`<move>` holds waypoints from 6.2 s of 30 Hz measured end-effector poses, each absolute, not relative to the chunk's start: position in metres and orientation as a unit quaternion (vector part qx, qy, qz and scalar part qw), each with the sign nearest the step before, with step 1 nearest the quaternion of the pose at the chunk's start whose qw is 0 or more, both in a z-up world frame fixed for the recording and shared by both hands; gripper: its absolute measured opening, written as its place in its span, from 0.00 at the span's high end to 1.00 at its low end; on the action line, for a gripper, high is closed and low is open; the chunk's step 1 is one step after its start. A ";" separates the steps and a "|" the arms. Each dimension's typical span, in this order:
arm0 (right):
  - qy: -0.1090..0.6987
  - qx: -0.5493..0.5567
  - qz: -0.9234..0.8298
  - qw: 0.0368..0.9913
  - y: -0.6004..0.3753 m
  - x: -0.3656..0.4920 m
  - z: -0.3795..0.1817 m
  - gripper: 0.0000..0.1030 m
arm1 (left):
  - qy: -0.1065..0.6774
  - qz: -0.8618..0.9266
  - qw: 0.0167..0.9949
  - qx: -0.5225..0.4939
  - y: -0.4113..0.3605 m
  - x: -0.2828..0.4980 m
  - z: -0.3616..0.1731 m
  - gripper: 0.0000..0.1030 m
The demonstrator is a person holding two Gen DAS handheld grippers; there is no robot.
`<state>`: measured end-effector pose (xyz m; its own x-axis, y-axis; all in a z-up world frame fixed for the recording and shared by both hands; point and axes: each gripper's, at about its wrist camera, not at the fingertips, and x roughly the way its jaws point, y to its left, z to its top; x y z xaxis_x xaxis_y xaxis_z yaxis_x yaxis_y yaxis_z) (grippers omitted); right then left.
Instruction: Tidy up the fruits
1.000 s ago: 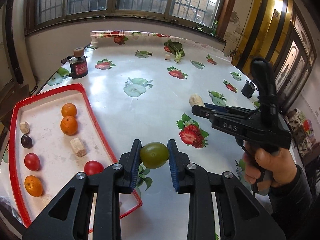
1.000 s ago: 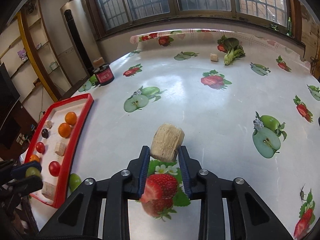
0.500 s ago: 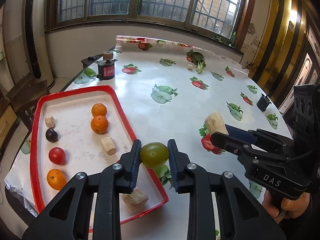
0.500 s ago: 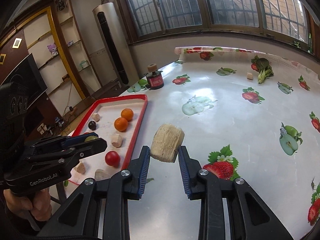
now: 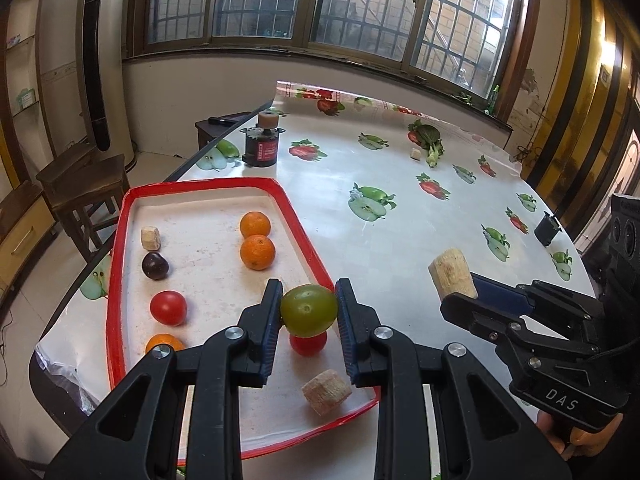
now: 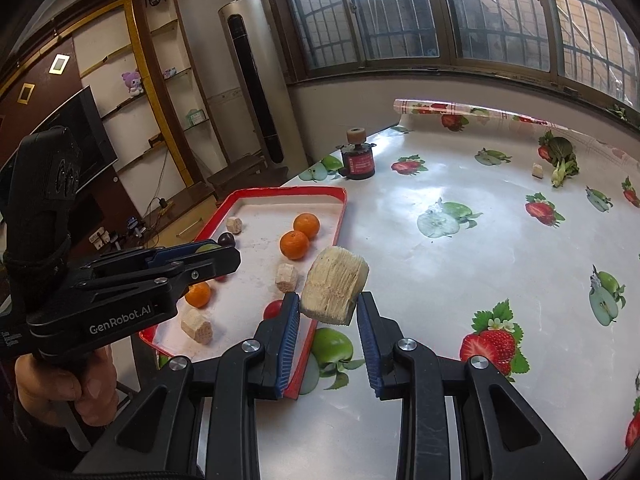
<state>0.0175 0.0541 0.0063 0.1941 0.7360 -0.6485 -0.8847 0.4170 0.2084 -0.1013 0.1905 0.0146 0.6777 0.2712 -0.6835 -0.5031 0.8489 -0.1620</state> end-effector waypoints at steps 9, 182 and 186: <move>0.346 -0.115 0.538 0.761 0.067 0.010 0.009 0.71 | 0.331 0.235 0.895 -0.184 0.210 -0.115 0.014 0.76; 0.180 -0.221 0.693 0.663 0.029 -0.024 -0.001 0.08 | 0.294 0.328 0.896 -0.058 0.132 -0.197 0.013 0.18; 0.170 -0.214 0.697 0.663 0.025 -0.028 0.000 0.07 | 0.291 0.334 0.895 -0.058 0.130 -0.201 0.014 0.18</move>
